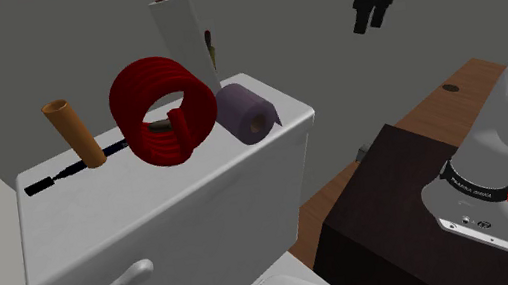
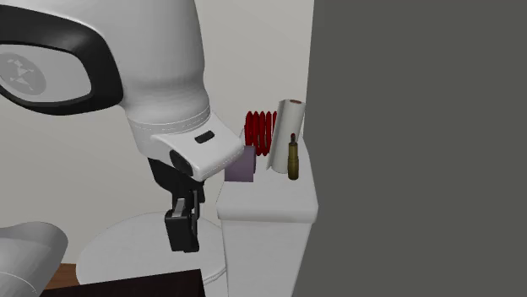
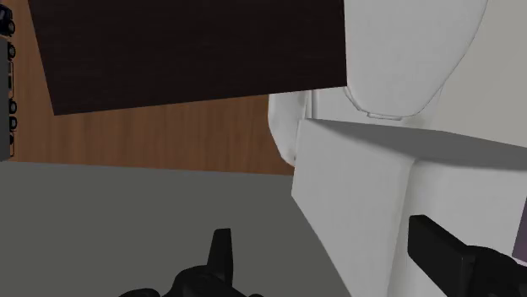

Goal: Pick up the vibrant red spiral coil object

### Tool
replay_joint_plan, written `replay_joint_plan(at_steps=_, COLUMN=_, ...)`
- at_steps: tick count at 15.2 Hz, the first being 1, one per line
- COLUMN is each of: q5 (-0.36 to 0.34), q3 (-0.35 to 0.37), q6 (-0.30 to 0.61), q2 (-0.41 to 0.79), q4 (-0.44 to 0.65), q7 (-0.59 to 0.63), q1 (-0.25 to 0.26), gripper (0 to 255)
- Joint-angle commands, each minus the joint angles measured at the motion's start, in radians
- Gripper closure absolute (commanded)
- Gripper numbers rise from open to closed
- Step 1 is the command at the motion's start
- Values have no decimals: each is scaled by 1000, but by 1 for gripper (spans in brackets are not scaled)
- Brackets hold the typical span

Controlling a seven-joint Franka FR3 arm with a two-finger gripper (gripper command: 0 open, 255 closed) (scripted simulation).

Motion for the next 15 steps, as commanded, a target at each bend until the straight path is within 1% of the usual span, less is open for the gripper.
replay_joint_plan(at_steps=1, q5=0, q3=0, q6=0, q2=0, q4=0, q7=0, q1=0, gripper=0)
replay_joint_plan(at_steps=5, q5=79, q3=127, q6=73, q2=-148, q4=-96, q7=196, q1=-4, gripper=0)
replay_joint_plan(at_steps=8, q5=142, q3=237, q6=131, q2=-234, q4=-143, q7=348, q1=-4, gripper=0)
replay_joint_plan(at_steps=12, q5=222, q3=403, q6=212, q2=-307, q4=-167, q7=553, q1=-10, gripper=0)
replay_joint_plan(at_steps=15, q5=271, q3=536, q6=272, q2=-331, q4=-154, q7=709, q1=-28, gripper=0)
